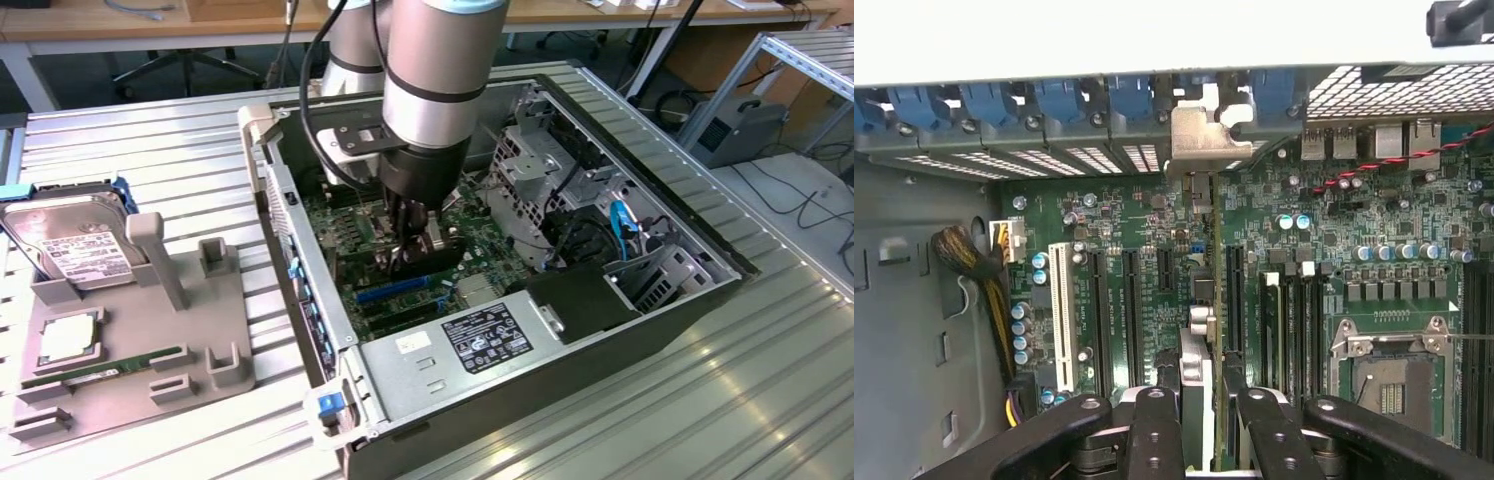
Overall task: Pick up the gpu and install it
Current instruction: 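Insert the gpu into the slot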
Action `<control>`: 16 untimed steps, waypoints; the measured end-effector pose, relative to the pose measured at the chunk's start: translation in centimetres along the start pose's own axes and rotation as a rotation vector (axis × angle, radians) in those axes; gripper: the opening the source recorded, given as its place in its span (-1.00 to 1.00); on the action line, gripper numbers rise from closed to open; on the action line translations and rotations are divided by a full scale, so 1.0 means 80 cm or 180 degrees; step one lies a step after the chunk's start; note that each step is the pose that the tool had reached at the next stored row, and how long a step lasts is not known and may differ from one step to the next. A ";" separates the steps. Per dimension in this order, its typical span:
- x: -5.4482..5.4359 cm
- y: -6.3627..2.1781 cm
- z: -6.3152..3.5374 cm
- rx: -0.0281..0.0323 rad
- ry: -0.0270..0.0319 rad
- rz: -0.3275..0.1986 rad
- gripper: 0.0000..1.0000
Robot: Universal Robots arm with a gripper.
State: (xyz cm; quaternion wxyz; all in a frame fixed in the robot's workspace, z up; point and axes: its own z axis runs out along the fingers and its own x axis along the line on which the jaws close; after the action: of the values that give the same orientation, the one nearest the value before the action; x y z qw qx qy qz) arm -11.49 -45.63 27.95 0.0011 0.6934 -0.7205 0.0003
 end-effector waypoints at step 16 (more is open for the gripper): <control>0.000 0.002 0.003 0.0160 0.0033 0.0000 -0.47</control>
State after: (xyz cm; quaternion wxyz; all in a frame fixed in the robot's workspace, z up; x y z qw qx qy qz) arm -11.67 -45.62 27.72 -0.0126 0.6933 -0.7202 0.0221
